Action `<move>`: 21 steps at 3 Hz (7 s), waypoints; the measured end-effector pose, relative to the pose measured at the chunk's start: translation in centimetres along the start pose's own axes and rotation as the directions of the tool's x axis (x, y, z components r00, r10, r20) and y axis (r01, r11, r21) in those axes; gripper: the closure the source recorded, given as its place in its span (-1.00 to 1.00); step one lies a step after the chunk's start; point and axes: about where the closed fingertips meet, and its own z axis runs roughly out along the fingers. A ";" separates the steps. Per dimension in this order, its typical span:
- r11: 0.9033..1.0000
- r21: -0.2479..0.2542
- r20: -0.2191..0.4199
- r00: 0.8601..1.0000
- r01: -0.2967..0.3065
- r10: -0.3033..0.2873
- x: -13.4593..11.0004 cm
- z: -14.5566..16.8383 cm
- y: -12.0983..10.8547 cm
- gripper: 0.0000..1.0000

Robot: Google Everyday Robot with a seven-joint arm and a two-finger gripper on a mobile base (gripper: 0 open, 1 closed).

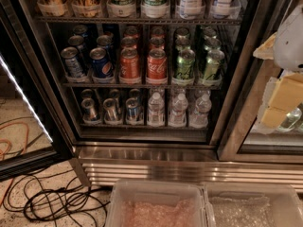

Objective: Pick blue plastic bottle from top shelf of fridge

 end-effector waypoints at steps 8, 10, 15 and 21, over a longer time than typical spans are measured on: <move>0.870 0.093 0.155 0.870 -0.484 0.467 -2.3 0.7 -11.1 -1.00; 0.852 0.087 0.215 0.845 -0.517 0.490 -3.5 0.9 -11.0 -1.00; 0.636 0.125 0.379 0.629 -0.762 0.679 -6.8 1.4 -14.5 -1.00; 0.565 0.114 0.682 0.478 -0.817 0.554 -13.8 -2.9 -14.0 -0.38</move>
Offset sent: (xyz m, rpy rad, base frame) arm 0.0054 -0.0090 -0.0134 -0.0214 0.0574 -0.0154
